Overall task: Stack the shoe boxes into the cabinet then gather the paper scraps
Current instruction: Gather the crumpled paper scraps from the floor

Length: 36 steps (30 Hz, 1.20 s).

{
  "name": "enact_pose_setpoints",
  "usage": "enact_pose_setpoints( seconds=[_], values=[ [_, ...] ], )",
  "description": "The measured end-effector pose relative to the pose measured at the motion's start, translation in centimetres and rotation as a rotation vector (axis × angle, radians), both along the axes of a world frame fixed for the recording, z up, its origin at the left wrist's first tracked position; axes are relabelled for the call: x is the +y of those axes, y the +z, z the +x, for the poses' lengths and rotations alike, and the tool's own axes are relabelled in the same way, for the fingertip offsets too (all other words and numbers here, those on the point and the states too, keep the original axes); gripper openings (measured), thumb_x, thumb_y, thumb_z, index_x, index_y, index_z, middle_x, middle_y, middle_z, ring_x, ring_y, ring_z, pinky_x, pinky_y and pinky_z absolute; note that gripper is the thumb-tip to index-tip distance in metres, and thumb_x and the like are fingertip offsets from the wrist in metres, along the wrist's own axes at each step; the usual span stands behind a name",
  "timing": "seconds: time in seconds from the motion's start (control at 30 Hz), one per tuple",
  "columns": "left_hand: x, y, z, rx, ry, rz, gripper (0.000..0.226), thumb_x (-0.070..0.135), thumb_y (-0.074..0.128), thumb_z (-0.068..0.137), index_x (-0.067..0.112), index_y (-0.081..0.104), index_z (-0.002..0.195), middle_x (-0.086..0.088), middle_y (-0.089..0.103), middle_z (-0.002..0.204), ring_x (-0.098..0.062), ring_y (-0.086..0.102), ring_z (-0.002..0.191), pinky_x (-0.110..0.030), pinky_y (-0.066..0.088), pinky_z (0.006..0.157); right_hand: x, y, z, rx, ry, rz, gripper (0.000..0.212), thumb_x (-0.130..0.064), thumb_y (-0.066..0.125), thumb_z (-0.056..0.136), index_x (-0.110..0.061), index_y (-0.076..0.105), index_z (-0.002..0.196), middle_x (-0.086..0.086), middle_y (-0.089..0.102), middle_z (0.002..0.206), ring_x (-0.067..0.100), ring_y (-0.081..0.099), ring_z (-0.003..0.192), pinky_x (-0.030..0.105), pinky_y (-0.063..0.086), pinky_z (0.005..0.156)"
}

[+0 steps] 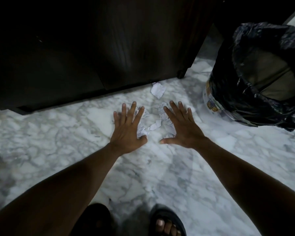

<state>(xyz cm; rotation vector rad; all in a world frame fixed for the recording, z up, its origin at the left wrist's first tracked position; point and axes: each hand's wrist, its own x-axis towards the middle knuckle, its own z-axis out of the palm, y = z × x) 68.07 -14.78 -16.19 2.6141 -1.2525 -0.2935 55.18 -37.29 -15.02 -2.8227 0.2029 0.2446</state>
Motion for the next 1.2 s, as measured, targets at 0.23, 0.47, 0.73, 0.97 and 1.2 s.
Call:
enact_pose_setpoints(
  seconds=[0.23,0.47,0.73,0.97,1.2],
  values=[
    [-1.0,-0.7,0.8,-0.137,-0.204,0.161,0.084,0.054,0.037,0.082,0.042,-0.001,0.156,0.002,-0.01,0.166,-0.036,-0.017,0.15,-0.078,0.002,0.107,-1.3,1.5,7.4,0.169,0.165,-0.031,0.161,-0.093,0.067,0.03,-0.037,-0.019,0.154,-0.002,-0.022,0.164,0.028,-0.025,0.149,0.059,-0.012,0.117],
    [-0.2,-0.9,0.5,-0.196,-0.29,0.147,0.064,0.042,0.037,0.09,0.044,0.025,0.153,0.003,0.009,0.166,-0.037,-0.005,0.152,-0.078,0.006,0.106,-1.9,2.4,4.3,0.196,0.052,0.091,0.145,-0.096,0.062,0.043,-0.041,-0.015,0.153,-0.004,-0.008,0.167,0.021,-0.011,0.153,0.056,0.002,0.122],
    [3.3,-0.7,-2.6,-0.092,-0.136,-0.043,0.048,0.048,0.049,0.088,0.023,0.056,0.128,-0.003,0.009,0.166,-0.034,-0.008,0.152,-0.073,0.005,0.112,2.1,2.7,-5.4,-0.013,-0.06,0.152,0.12,-0.094,0.054,0.058,-0.042,0.005,0.155,-0.011,0.016,0.162,0.016,0.019,0.147,0.047,0.022,0.116],
    [2.8,0.3,-3.2,-0.015,0.207,-0.083,0.106,0.089,0.035,0.076,0.026,0.012,0.157,-0.004,-0.012,0.166,-0.034,-0.018,0.15,-0.065,-0.01,0.115,0.5,0.8,-3.8,-0.127,0.009,0.114,0.135,-0.092,0.059,0.059,-0.023,-0.001,0.159,0.006,-0.013,0.166,0.029,-0.015,0.152,0.063,0.005,0.12],
    [-0.5,-1.4,-3.0,-0.036,0.15,0.079,0.078,0.079,0.016,0.09,0.043,-0.004,0.156,0.001,-0.009,0.166,-0.037,-0.011,0.151,-0.072,-0.003,0.112,0.4,-0.3,0.5,-0.04,0.26,-0.055,0.121,-0.093,0.048,0.065,-0.03,0.005,0.159,0.004,-0.016,0.166,0.03,-0.018,0.151,0.053,-0.002,0.123]
  ],
)
